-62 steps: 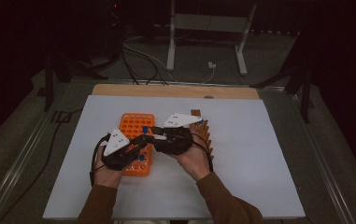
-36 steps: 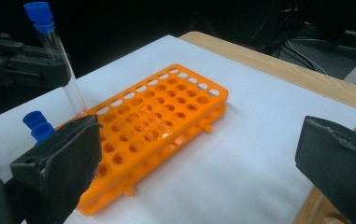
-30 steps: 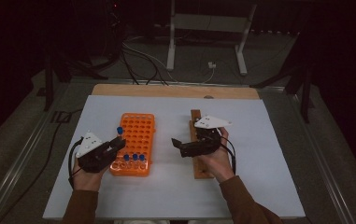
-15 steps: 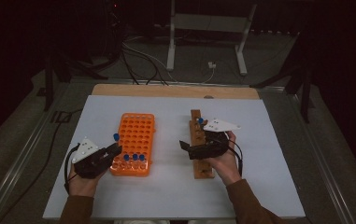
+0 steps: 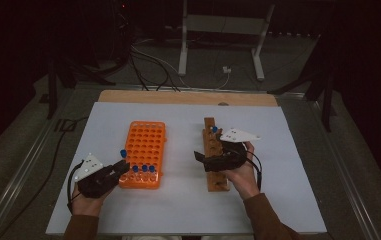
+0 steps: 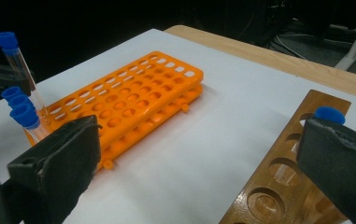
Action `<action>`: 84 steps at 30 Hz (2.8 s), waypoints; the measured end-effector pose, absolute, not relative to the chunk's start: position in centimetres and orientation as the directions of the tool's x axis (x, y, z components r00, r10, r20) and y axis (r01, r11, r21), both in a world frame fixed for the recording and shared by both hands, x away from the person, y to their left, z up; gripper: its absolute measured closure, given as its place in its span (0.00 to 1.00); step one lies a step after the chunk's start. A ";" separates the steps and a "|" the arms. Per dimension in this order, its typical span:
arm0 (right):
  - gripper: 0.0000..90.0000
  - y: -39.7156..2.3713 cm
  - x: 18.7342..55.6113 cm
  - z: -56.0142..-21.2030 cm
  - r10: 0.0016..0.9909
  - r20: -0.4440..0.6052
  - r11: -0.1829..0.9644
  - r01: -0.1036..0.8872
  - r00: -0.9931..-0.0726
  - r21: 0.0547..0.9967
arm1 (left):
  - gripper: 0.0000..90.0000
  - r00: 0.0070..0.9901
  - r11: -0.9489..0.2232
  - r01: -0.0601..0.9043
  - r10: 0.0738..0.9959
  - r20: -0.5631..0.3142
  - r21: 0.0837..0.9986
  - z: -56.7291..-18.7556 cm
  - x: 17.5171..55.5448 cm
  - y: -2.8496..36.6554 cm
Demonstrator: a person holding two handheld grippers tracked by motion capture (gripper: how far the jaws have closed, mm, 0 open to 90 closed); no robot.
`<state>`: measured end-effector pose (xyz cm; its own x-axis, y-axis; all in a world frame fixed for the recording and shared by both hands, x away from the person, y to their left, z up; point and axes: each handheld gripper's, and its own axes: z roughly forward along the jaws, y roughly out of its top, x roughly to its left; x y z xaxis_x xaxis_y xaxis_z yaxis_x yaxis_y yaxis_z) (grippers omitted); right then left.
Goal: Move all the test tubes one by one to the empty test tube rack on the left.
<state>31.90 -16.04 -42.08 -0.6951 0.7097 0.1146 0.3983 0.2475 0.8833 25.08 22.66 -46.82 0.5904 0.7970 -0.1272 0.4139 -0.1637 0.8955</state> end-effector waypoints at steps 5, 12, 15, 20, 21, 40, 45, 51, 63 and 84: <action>0.00 -16.0 31.9 -42.2 0.707 0.117 0.247 0.399 -0.697 0.883 | 0.87 0.597 -0.181 0.424 0.793 -0.123 0.887 -47.2 24.7 22.6; 0.00 -16.2 31.8 -42.3 0.707 0.121 0.244 0.401 -0.697 0.883 | 0.87 0.608 -0.256 0.454 0.789 -0.087 0.854 -47.8 24.5 22.1; 0.00 -16.3 31.8 -42.4 0.709 0.122 0.242 0.402 -0.695 0.883 | 0.87 0.611 -0.286 0.461 0.789 -0.066 0.840 -48.0 24.4 21.9; 0.00 -16.3 31.8 -42.5 0.707 0.123 0.244 0.404 -0.696 0.882 | 0.87 0.614 -0.317 0.465 0.788 -0.043 0.826 -48.1 24.4 21.6; 0.00 -16.2 31.8 -42.5 0.707 0.122 0.245 0.404 -0.696 0.881 | 0.87 0.614 -0.321 0.465 0.788 -0.040 0.825 -48.2 24.4 21.6; 0.00 -16.4 32.1 -42.6 0.719 0.106 0.250 0.397 -0.687 0.883 | 0.85 0.620 -0.323 0.488 0.782 -0.062 0.811 -48.8 24.6 21.6; 0.00 -16.7 32.6 -42.7 0.731 0.092 0.262 0.403 -0.676 0.877 | 0.74 0.630 -0.287 0.476 0.771 -0.094 0.832 -48.5 24.4 22.0; 0.04 -17.3 33.8 -42.9 0.756 0.086 0.266 0.423 -0.649 0.866 | 0.54 0.626 -0.236 0.450 0.772 -0.115 0.862 -47.9 24.2 22.5; 0.29 -17.6 36.9 -44.6 0.807 0.087 0.264 0.488 -0.585 0.832 | 0.01 0.555 -0.182 0.444 0.824 -0.110 0.877 -47.3 24.1 22.9; 0.82 -17.0 38.2 -45.8 0.846 0.034 0.270 0.483 -0.532 0.833 | 0.01 0.553 -0.174 0.451 0.824 -0.121 0.875 -47.4 24.3 23.1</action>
